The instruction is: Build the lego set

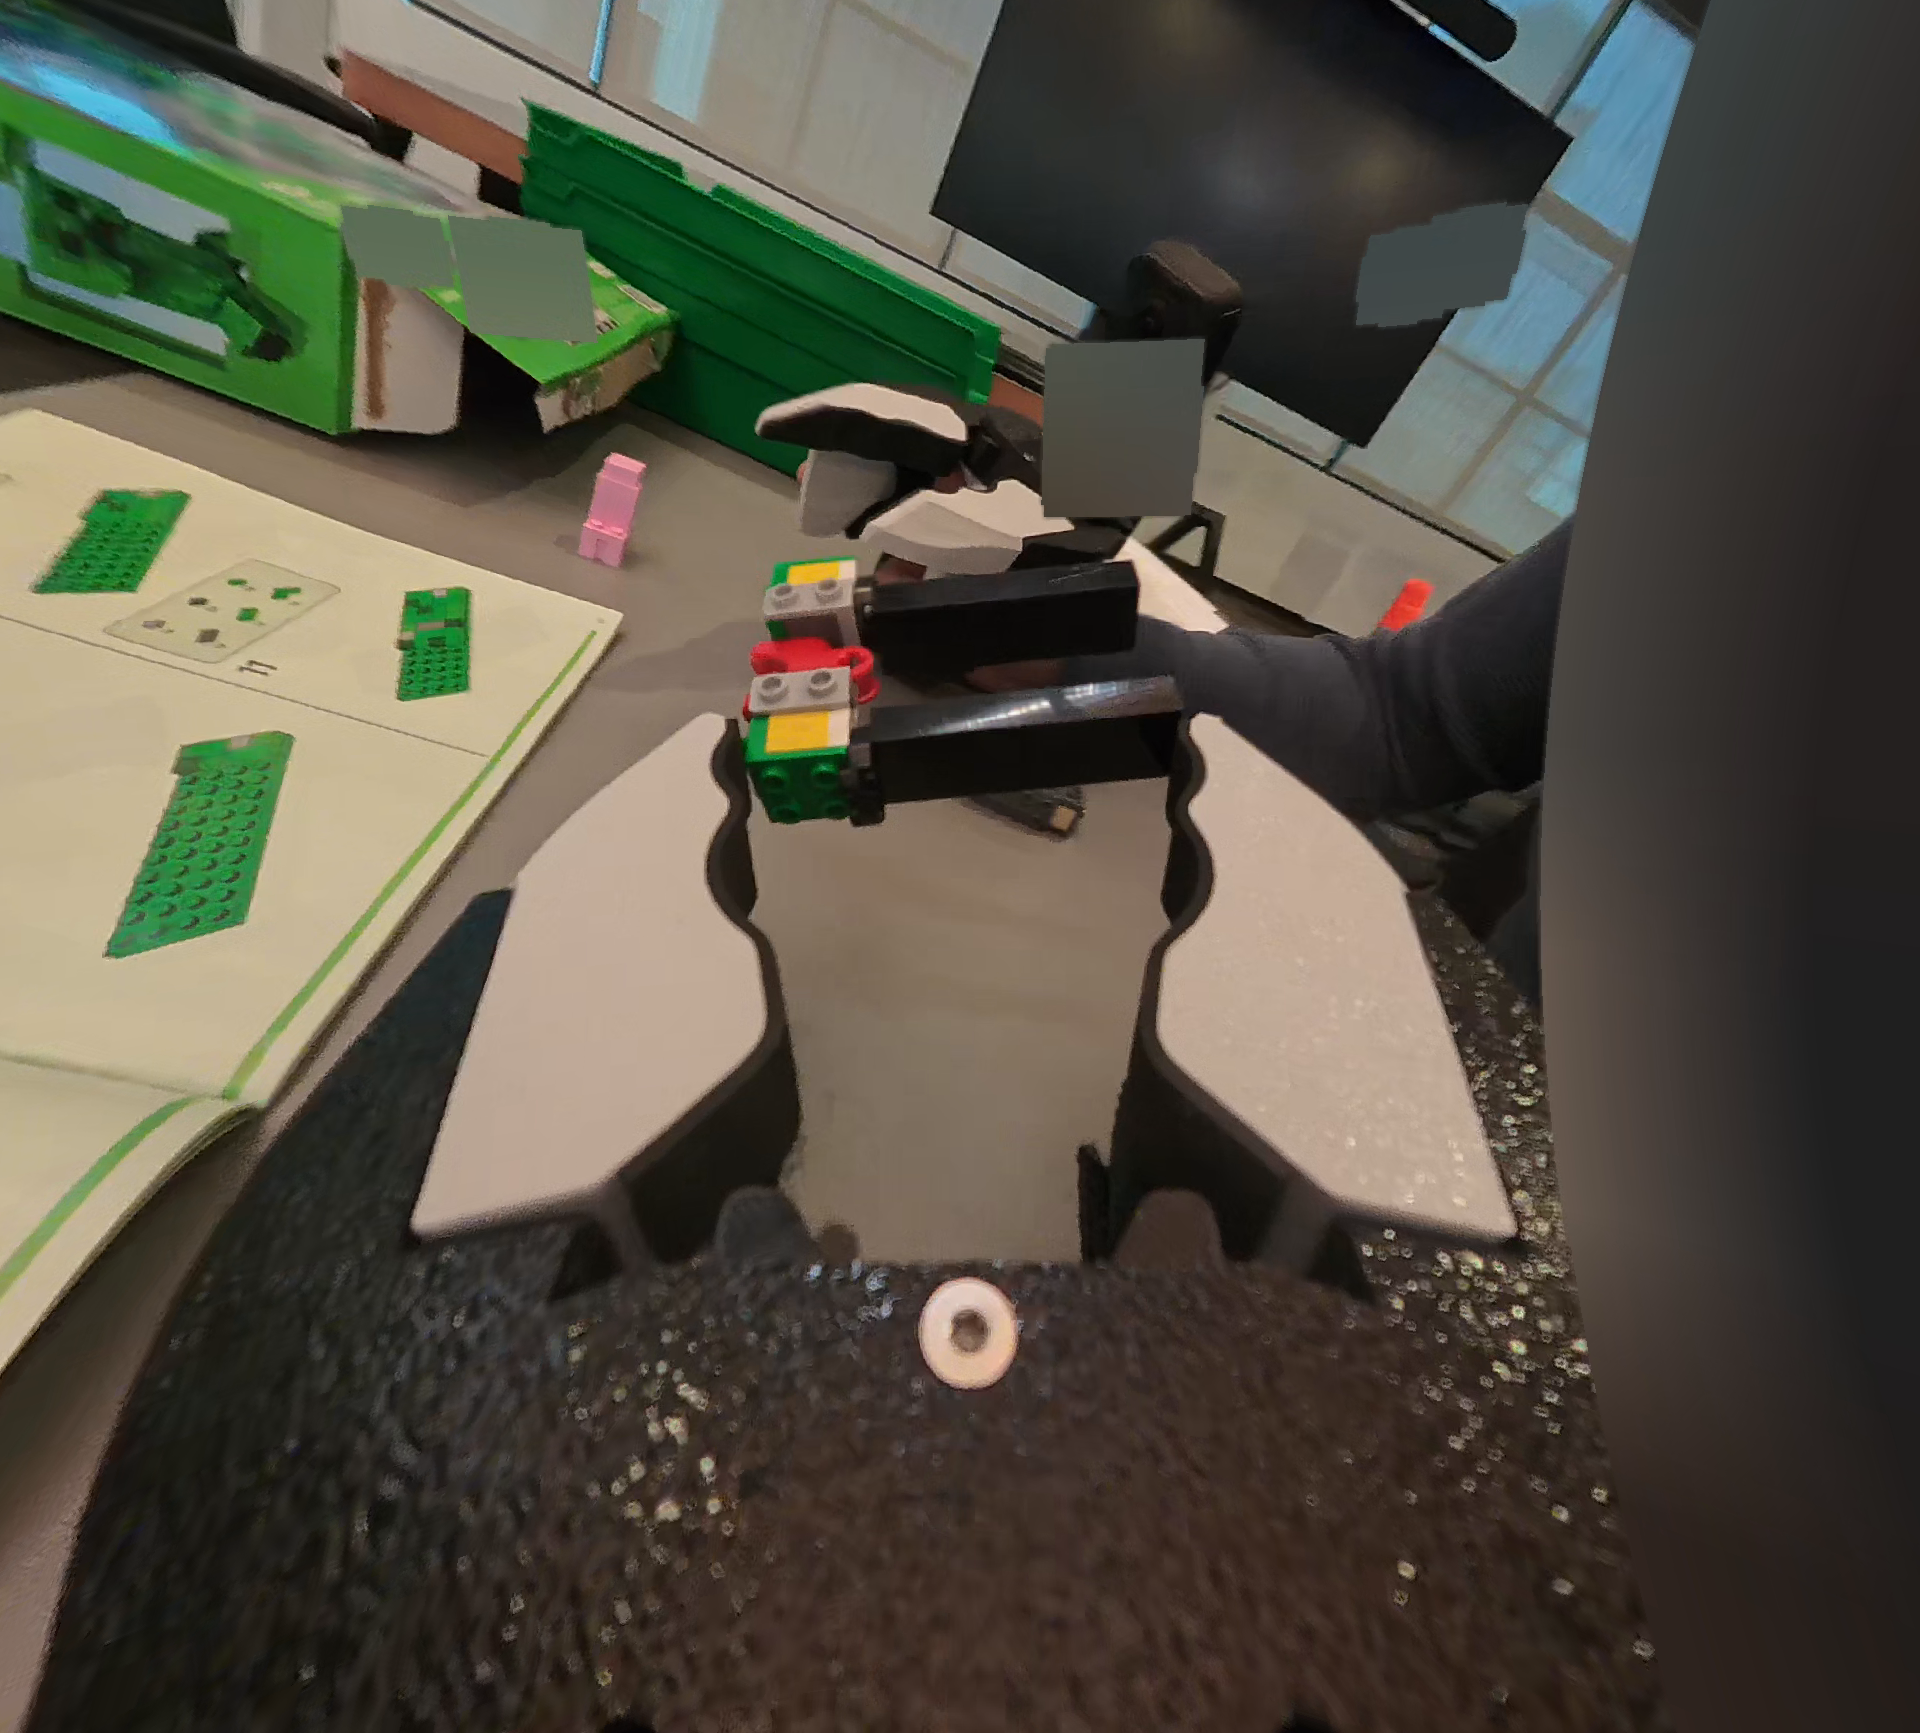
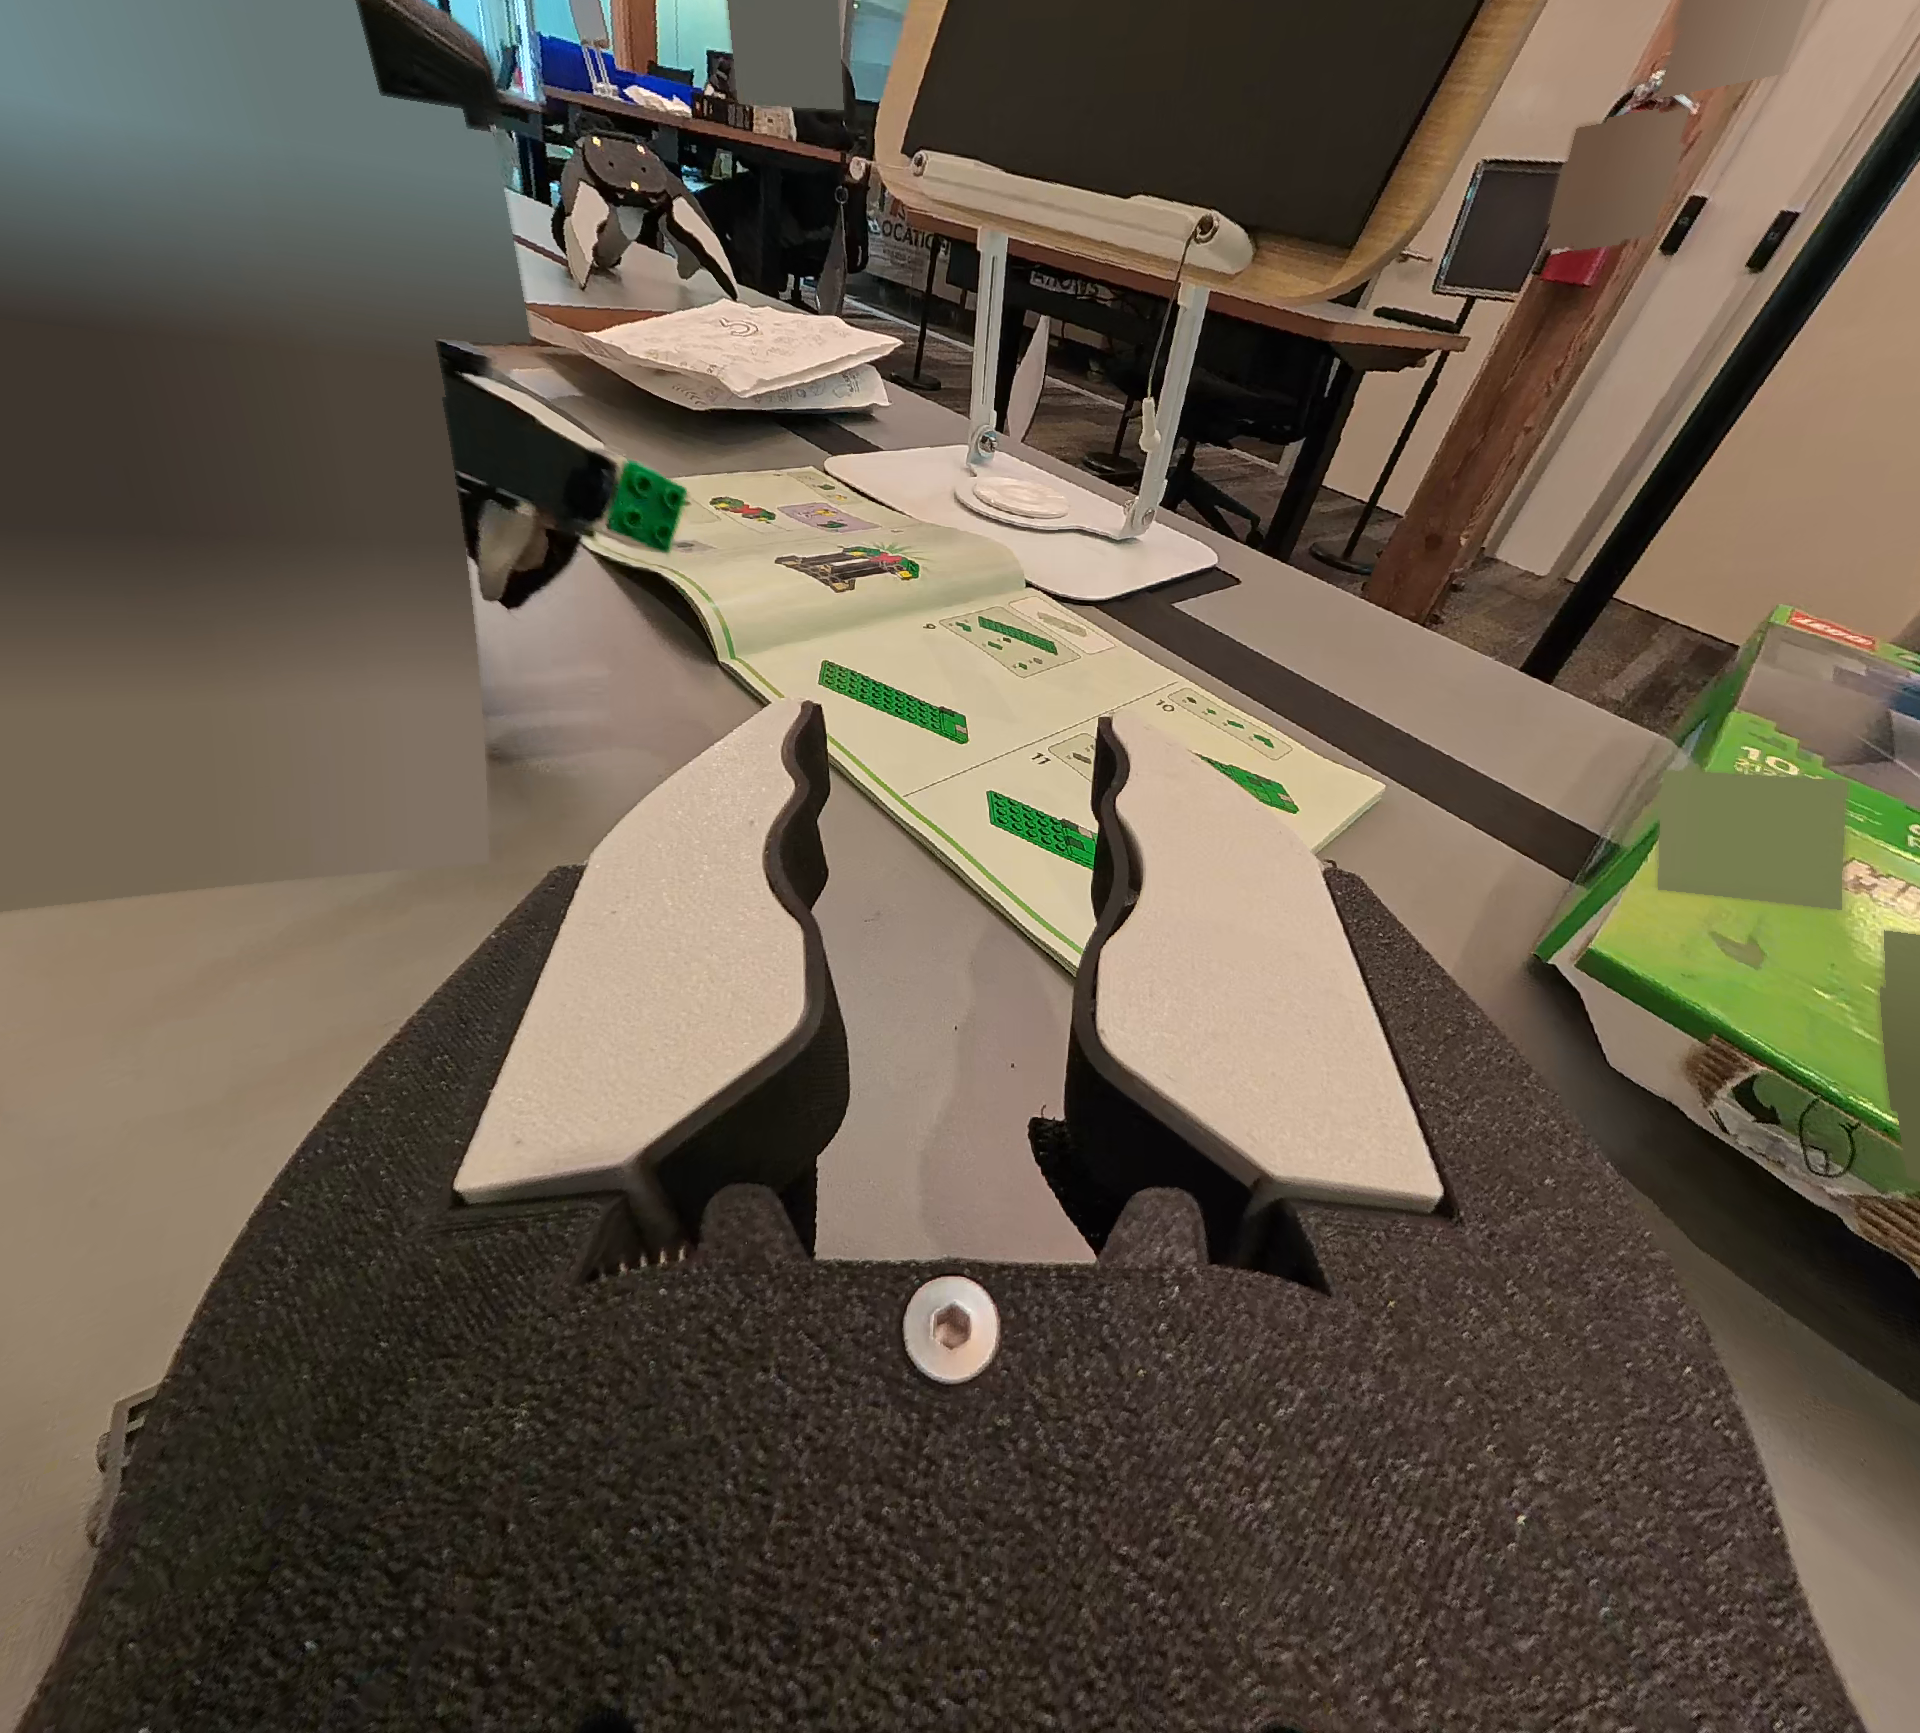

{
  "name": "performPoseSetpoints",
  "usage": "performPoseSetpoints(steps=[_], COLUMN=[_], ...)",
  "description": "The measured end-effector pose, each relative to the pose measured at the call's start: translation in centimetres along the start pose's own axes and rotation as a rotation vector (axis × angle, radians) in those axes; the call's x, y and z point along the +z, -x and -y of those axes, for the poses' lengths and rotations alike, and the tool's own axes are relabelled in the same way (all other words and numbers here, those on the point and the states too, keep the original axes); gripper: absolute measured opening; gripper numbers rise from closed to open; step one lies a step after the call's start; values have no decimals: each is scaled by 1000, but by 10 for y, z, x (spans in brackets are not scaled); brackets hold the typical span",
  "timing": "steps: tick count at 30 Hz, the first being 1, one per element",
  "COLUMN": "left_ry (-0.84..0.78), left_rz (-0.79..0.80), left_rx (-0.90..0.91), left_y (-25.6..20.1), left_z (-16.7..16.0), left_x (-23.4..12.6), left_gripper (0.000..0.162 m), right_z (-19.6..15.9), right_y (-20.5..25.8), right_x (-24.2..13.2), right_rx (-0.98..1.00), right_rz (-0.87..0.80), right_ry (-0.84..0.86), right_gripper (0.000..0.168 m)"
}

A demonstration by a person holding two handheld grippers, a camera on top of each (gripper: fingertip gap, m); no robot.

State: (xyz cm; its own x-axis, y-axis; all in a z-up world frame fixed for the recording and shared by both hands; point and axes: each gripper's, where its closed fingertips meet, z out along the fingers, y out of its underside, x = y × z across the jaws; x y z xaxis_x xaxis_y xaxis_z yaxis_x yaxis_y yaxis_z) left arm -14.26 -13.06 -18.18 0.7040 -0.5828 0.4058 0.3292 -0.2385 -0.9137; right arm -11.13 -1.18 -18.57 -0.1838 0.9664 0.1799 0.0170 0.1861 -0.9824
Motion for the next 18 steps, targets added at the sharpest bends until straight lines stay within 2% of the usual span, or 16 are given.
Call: performPoseSetpoints(steps=[7, 13, 18], left_ry=[-89, -167, -155], left_rz=[221, 359, 414], left_rx=[169, 282, 369], left_y=[-4, -6, -9], left_z=[6, 13, 12], left_x=[-26, -39, -37], left_gripper=[77, 77, 77], right_z=[0, 3, 40], right_y=[-2, -1, 19], right_x=[0, 1, 13], right_rx=[-1, -77, -216], right_rz=[-18, -70, -108], right_ry=[0, 13, 6], right_gripper=[49, 51, 51])
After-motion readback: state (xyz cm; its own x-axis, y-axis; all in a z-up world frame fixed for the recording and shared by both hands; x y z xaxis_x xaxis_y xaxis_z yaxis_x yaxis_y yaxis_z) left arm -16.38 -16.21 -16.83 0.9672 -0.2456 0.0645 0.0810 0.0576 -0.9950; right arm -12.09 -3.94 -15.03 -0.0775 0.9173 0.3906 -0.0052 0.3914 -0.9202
